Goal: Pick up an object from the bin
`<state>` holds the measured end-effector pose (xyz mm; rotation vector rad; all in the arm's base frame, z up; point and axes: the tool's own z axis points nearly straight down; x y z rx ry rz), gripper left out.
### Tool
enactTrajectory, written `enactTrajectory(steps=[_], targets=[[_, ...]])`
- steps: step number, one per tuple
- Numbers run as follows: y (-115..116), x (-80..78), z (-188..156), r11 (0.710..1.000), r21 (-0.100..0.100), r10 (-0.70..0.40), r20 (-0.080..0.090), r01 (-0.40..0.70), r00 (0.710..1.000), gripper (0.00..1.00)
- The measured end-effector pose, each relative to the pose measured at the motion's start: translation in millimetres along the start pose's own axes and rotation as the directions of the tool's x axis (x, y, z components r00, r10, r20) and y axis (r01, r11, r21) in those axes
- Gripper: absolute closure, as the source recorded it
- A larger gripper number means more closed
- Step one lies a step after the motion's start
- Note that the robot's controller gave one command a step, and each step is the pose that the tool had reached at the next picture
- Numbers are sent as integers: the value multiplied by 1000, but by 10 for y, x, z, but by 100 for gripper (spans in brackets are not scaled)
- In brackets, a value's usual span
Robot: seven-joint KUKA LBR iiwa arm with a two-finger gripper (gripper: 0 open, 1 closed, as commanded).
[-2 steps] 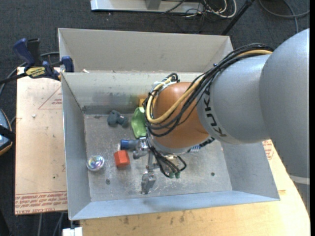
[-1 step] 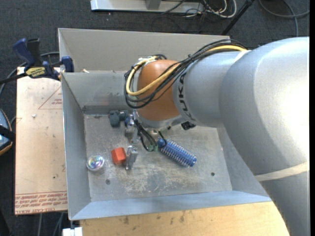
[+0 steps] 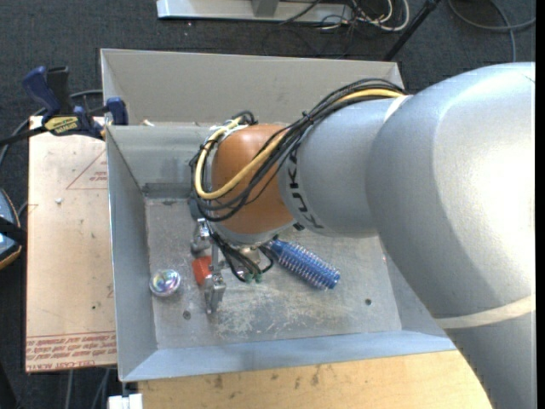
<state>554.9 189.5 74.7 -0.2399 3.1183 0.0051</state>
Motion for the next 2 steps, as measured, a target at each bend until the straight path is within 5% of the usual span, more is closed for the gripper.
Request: enactTrajectory(steps=[1,2], targets=[[7,-6,-19,1000,-3,1,0,-1,1000,100],[224,148,-1412,940,-3,-341,-5,341,940,100]])
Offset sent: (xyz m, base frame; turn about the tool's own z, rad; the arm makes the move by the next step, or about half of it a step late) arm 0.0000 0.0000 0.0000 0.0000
